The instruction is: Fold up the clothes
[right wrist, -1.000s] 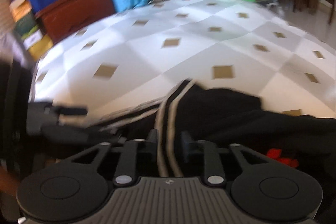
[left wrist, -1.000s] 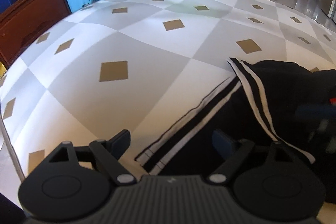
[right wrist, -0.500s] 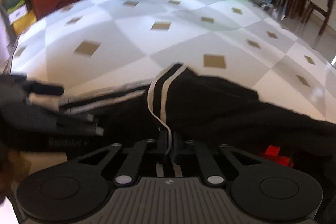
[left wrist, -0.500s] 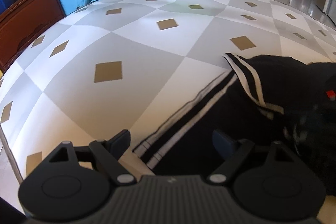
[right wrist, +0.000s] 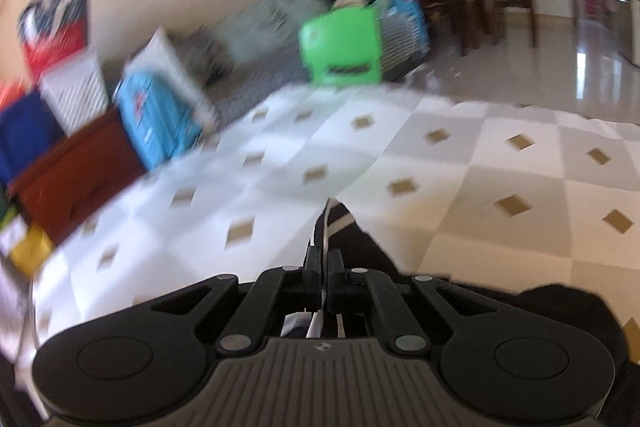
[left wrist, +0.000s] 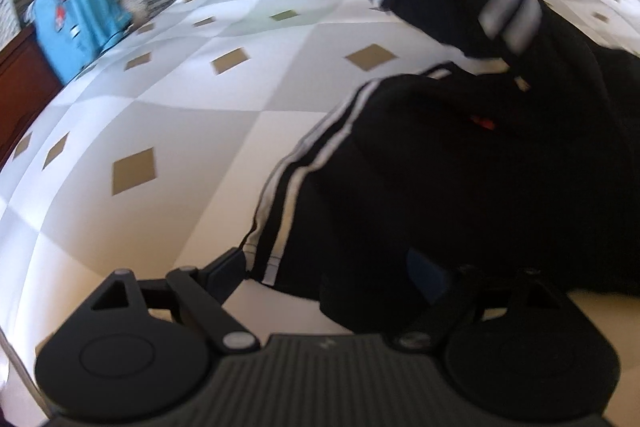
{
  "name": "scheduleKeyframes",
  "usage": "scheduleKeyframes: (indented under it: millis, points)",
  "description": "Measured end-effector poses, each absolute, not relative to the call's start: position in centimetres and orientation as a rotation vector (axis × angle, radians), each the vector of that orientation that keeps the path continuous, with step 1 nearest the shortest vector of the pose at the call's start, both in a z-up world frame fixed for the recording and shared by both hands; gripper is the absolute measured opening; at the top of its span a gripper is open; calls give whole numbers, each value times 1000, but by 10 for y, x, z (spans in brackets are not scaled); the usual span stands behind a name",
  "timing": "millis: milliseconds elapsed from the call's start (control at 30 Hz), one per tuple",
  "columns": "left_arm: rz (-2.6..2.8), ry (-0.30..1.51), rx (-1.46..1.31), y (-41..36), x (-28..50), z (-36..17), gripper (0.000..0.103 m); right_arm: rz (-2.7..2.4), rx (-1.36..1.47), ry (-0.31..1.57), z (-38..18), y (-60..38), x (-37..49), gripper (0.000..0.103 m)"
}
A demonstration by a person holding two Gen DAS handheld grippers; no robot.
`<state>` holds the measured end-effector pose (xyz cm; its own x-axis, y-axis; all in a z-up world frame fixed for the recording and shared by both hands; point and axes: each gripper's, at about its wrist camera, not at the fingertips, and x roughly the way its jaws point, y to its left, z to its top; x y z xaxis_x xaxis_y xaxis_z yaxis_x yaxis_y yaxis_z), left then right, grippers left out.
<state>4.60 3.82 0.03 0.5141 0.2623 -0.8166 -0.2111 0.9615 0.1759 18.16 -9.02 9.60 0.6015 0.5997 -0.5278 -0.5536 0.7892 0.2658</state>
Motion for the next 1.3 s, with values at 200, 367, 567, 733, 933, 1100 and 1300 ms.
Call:
scheduleKeyframes:
  millis: [200,367,567,733,933,1100,1300]
  points:
    - [183,1034,75,31,38,1,89,475,203,571,112,-122,212,3]
    - [154,1069,44,37,36,0,97,233,246,556,119,-159,228,3]
    - [173,1082,18,38,35,3,97,130,344,584,122,-203,230,11]
    - [191,1015,-4,33,33,18,97,120,341,544,137,-227,217,33]
    - [194,961,-37,24,41,24,97,185,270,627,131,-234,210,41]
    - [193,935,-16,8,50,20,99,247,154,733,110,-231,202,46]
    - [195,921,-6,-2,59,12,101,268,74,843,84,-239,193,47]
